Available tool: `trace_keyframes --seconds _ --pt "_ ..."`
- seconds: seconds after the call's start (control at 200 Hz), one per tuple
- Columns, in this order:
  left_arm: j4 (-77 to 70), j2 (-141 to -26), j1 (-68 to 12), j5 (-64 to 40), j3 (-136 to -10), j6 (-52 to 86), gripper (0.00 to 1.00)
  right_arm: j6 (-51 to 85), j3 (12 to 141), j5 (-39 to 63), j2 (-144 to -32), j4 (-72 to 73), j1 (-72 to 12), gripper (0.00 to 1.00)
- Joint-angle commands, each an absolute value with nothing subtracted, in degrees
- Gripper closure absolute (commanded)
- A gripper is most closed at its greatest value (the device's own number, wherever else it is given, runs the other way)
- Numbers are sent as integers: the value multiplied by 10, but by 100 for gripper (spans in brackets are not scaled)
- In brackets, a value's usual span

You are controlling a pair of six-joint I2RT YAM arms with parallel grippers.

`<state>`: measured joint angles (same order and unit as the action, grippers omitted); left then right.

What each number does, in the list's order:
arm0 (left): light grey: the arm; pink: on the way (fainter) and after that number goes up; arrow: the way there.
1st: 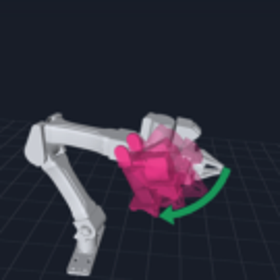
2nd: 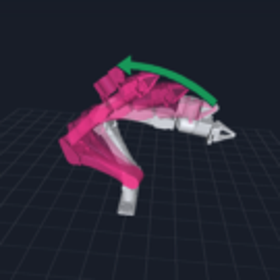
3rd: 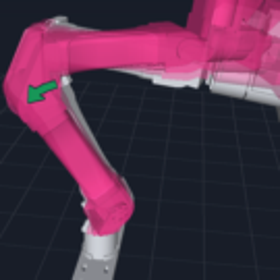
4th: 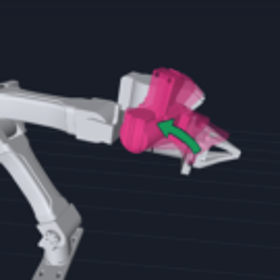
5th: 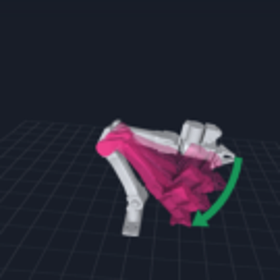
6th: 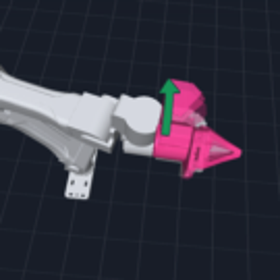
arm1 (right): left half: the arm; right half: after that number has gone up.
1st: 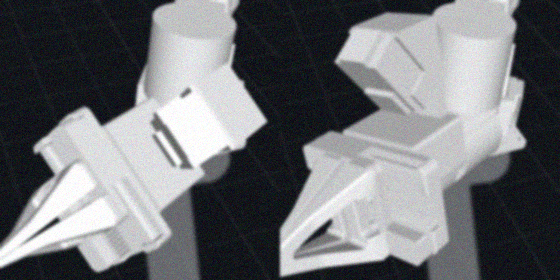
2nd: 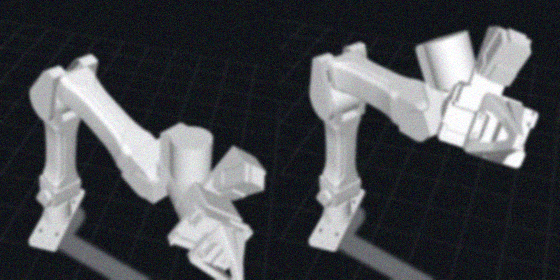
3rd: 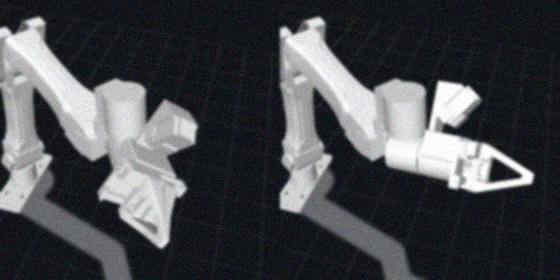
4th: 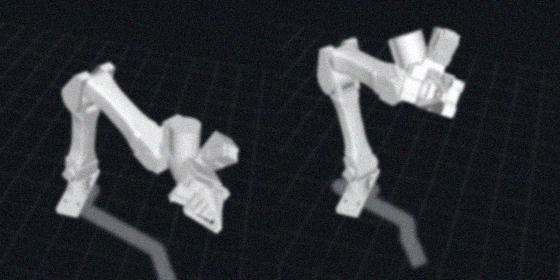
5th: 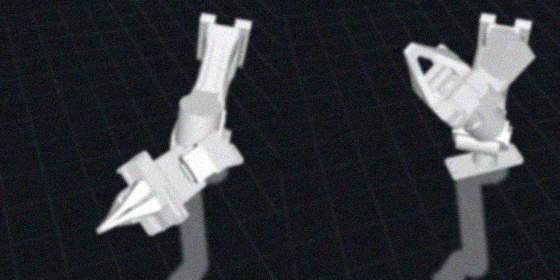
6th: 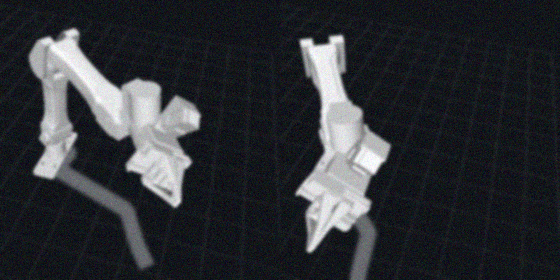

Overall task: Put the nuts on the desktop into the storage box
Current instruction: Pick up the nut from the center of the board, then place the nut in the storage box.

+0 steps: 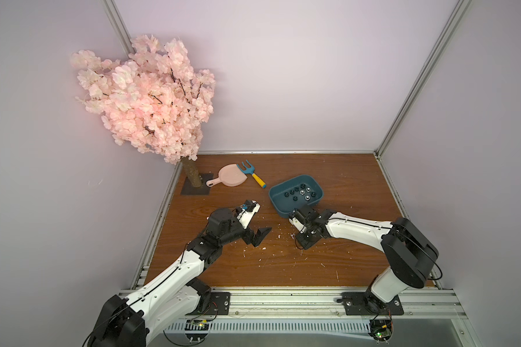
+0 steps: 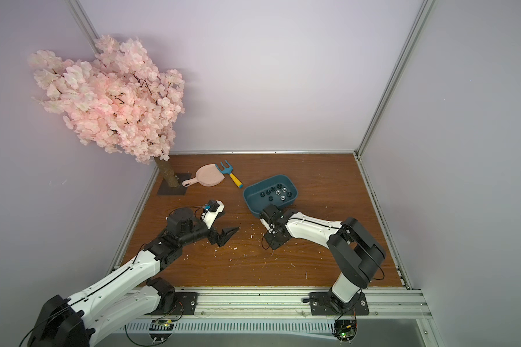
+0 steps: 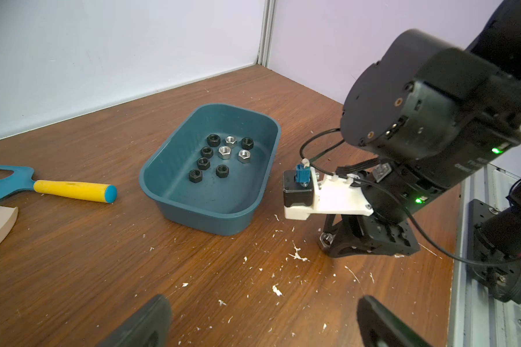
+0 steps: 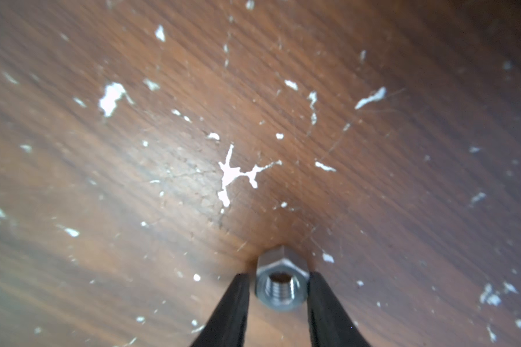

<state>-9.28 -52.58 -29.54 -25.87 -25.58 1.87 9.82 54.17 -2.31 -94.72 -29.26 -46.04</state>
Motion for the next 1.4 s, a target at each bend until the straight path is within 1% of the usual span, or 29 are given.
trace_keyframes --seconds 0.0,0.1,0.22,0.395,0.47,0.626,0.891,1.006,1.136,1.391 --pt "-107 -520 -300 -266 -255 12 1 99 552 -10 -962 -275 -459 59" --pt "-106 -519 -300 -265 -256 11 1 101 553 -13 -967 -271 -459 56" --pt "-105 -520 -300 -264 -256 11 1 102 554 -17 -966 -267 -459 56" --pt "-103 -522 -300 -264 -257 12 1 102 561 -18 -968 -284 -459 70" --pt "-103 -523 -300 -262 -257 13 1 101 566 -21 -961 -294 -459 73" --pt "-105 -523 -300 -265 -259 13 1 104 582 -29 -932 -305 -452 77" --pt "-101 -508 -300 -268 -261 8 1 109 639 -9 -878 -303 -413 78" --pt "-43 -527 -301 -284 -304 -59 1 99 685 -14 -874 -294 -396 78" --pt "12 -575 -302 -269 -370 -98 1 88 730 -17 -895 -271 -385 77" --pt "28 -649 -304 -253 -428 -121 1 96 786 -10 -975 -190 -372 77"
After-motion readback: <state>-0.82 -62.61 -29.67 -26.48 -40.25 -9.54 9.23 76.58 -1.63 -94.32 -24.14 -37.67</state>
